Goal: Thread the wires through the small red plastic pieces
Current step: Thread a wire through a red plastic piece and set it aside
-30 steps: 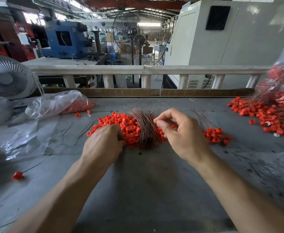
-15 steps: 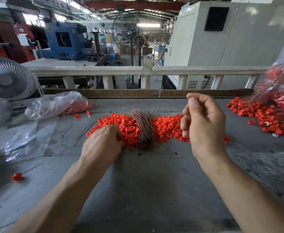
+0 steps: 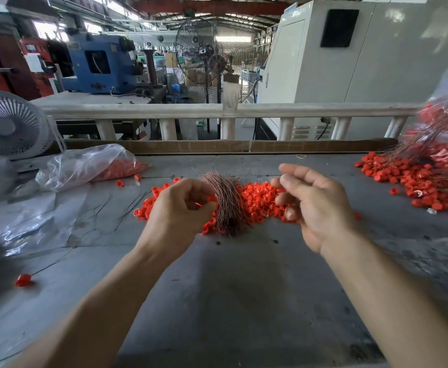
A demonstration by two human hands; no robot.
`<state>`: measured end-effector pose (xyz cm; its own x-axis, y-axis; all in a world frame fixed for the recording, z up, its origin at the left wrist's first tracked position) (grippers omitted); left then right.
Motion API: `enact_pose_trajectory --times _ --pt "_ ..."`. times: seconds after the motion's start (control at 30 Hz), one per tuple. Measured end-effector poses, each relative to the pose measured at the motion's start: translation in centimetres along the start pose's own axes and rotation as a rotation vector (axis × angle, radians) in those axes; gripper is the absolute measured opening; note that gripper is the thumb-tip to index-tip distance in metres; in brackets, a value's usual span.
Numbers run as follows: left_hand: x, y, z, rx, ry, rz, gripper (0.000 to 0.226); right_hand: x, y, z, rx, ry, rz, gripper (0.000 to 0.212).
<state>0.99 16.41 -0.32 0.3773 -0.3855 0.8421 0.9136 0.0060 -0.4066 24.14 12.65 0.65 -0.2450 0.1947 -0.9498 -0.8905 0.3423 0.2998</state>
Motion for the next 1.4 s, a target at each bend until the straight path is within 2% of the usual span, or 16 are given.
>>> enact_pose_trajectory --times 0.13,0.33,0.53,0.7,1.13,1.4 --pt "0.3 1.2 -0.4 -0.107 -0.047 -0.376 0.022 1.3 1.6 -0.8 -0.135 0.016 -0.213 0.030" --pt "0.6 1.8 -0.5 -0.183 -0.067 -0.575 0.025 1.0 2.5 -1.5 -0.203 -0.057 -0.260 0.018" --pt "0.6 1.8 -0.4 -0.211 -0.052 -0.562 0.022 0.2 3.6 -2.2 -0.300 -0.202 -0.348 0.011" --pt "1.0 1.7 -0.7 -0.243 -0.039 -0.533 0.022 0.1 4.0 -2.6 -0.305 -0.278 -0.415 0.012" --pt "1.9 1.9 -1.4 -0.261 -0.025 -0.482 0.027 0.5 4.1 -2.7 -0.308 -0.282 -0.526 0.015" --pt "1.3 1.9 -1.2 -0.205 -0.067 -0.507 0.023 0.4 4.1 -3.0 -0.315 -0.267 -0.547 0.010"
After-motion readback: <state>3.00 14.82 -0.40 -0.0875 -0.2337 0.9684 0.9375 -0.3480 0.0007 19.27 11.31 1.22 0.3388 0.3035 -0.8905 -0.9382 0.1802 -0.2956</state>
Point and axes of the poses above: each hand's wrist, its own z-axis towards the middle knuckle, its own y-axis out of the palm, x = y × z, the point moved 6 cm from there along z, towards the middle knuckle, and after that the axes turned 4 degrees about z, right-handed, at the moved point
